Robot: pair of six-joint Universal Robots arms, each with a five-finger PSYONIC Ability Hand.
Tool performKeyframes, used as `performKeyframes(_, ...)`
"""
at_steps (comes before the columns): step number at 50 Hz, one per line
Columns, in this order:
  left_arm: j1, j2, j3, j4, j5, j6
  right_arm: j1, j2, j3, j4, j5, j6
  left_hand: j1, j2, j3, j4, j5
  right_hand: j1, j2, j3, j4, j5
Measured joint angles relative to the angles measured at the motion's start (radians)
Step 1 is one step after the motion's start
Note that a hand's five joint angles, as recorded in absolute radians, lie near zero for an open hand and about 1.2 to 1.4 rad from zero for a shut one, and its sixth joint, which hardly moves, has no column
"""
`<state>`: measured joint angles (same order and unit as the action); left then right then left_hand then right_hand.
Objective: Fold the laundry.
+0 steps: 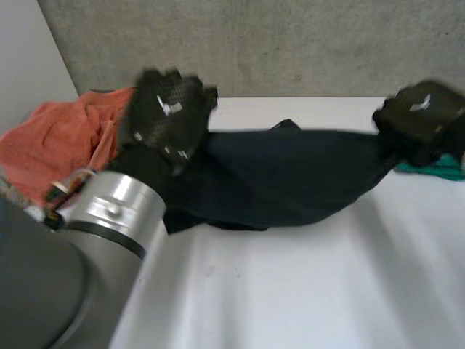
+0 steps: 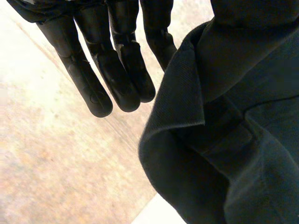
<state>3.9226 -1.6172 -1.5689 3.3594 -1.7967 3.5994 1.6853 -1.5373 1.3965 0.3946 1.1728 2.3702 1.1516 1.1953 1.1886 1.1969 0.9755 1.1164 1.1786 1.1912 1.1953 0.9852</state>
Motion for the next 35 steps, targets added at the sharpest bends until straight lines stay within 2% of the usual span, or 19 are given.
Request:
performKeyframes(3,0.003,0.025,0.072,-0.117,0.010,-0.019,0.002,-0.041,-0.069,0.097,0.007,0.004,0.000,0.001,0.000,0.000,0.000,0.000,0.008,0.000,0.000,0.000)
performKeyframes(7,0.027,-0.024,0.138,-0.218,0.047,-0.055,0.028,-0.014,-0.107,0.158,0.014,-0.008,0.000,0.002,0.004,0.000,0.005,0.000,0.008,0.000,0.000,0.007)
performKeyframes(13,0.107,-0.207,0.218,-0.266,0.111,-0.100,0.112,0.153,-0.145,0.171,0.066,-0.055,0.000,0.002,0.004,0.001,0.007,0.000,0.008,0.000,0.000,0.007)
performKeyframes(19,0.161,-0.435,0.364,-0.269,0.132,-0.100,0.155,0.360,-0.215,0.141,0.140,-0.084,0.000,0.002,0.004,0.001,0.007,0.000,0.008,0.000,0.001,0.007)
performKeyframes(23,0.187,-0.554,0.540,-0.261,0.133,-0.072,0.171,0.463,-0.316,0.029,0.169,-0.059,0.000,0.003,0.005,0.002,0.007,0.000,0.008,0.002,0.002,0.007)
performKeyframes(26,0.211,-0.625,0.754,-0.238,0.133,-0.030,0.181,0.505,-0.433,-0.155,0.186,-0.002,0.000,0.003,0.005,0.004,0.007,0.000,0.008,0.004,0.003,0.007)
performKeyframes(28,0.220,-0.653,0.842,-0.228,0.133,-0.013,0.184,0.507,-0.474,-0.246,0.193,0.028,0.000,0.003,0.005,0.004,0.007,0.000,0.008,0.004,0.004,0.007)
performKeyframes(29,0.231,-0.683,0.948,-0.211,0.133,0.008,0.186,0.498,-0.519,-0.374,0.202,0.070,0.000,0.003,0.005,0.004,0.007,0.000,0.008,0.004,0.004,0.007)
performKeyframes(32,0.236,-0.693,1.115,-0.140,0.138,0.030,0.188,0.465,-0.562,-0.550,0.214,0.134,0.000,0.003,0.005,0.005,0.007,0.000,0.008,0.004,0.004,0.007)
performKeyframes(35,0.230,-0.676,1.199,-0.077,0.147,0.036,0.188,0.423,-0.574,-0.635,0.218,0.177,0.000,0.003,0.005,0.005,0.007,0.000,0.008,0.004,0.004,0.014)
